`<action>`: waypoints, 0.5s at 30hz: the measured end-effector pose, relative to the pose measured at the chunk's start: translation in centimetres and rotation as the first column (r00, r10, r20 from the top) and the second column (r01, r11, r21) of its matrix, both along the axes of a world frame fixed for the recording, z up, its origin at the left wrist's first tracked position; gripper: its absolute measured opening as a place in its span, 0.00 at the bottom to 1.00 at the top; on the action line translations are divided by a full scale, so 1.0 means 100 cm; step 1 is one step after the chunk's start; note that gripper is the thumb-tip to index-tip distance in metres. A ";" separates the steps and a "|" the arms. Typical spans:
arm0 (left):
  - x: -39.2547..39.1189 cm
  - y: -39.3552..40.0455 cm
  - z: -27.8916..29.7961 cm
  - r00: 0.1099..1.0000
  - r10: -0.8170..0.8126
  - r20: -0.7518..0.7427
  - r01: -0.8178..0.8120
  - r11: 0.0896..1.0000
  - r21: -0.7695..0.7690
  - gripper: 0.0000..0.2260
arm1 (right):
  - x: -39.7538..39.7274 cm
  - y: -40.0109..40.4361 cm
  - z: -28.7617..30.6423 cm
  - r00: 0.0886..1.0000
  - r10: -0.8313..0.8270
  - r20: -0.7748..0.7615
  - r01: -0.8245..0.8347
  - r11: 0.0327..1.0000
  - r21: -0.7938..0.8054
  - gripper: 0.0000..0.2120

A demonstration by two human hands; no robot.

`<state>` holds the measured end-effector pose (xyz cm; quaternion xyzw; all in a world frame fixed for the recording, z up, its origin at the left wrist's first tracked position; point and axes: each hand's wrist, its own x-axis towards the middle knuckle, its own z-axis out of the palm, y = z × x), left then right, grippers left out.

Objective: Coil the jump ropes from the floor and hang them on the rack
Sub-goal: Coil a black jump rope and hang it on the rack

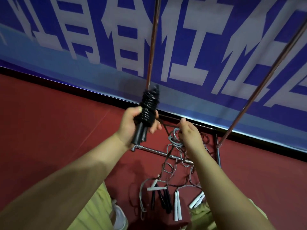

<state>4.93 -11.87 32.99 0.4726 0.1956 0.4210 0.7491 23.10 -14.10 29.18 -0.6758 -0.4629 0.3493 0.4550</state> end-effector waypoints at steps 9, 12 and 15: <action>0.017 0.000 -0.003 0.987 -0.089 0.137 0.078 0.993 0.085 0.24 | -0.011 0.002 0.009 0.982 -0.169 0.084 0.165 0.985 0.049 0.22; 0.018 0.011 -0.002 0.987 -0.096 0.130 0.092 0.995 0.042 0.23 | -0.014 0.000 0.008 0.984 -0.176 -0.018 0.176 0.984 0.014 0.22; 0.019 0.020 -0.003 0.985 -0.134 0.105 0.129 0.990 0.055 0.23 | -0.016 -0.004 0.005 0.983 -0.165 -0.076 0.161 0.985 -0.062 0.21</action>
